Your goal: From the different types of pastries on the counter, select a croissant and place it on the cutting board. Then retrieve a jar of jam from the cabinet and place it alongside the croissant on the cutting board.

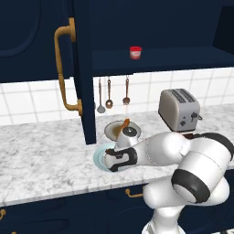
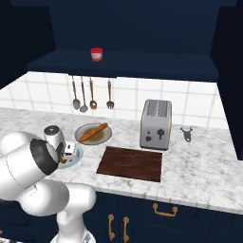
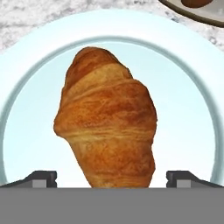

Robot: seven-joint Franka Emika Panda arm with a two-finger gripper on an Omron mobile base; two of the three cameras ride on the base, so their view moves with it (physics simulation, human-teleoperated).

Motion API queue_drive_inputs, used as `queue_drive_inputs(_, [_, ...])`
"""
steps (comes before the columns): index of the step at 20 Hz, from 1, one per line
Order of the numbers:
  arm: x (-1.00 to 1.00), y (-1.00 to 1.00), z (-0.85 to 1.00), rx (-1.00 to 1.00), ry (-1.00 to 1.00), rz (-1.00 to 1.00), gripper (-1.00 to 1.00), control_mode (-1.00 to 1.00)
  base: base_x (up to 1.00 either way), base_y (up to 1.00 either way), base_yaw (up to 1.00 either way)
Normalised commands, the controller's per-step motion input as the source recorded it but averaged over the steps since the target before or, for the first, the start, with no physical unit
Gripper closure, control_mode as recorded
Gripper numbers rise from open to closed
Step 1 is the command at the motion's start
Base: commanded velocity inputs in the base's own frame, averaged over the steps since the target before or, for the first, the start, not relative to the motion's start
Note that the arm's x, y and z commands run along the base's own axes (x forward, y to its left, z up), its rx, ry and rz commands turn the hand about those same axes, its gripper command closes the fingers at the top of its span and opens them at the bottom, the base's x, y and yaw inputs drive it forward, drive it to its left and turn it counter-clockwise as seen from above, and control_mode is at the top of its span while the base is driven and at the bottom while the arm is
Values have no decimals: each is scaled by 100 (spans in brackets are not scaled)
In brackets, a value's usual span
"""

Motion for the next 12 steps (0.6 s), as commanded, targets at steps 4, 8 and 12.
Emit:
queue_drive_inputs(4, [17, 0, -19, 0, 2, 0, -100, -100, 0, 0, 0])
queue_drive_inputs(8, [20, 0, -28, 0, 3, 0, 100, -100, 0, 0, 0])
queue_drive_inputs(12, [7, 0, -18, 0, 1, 0, 100, -100, 0, 0, 0])
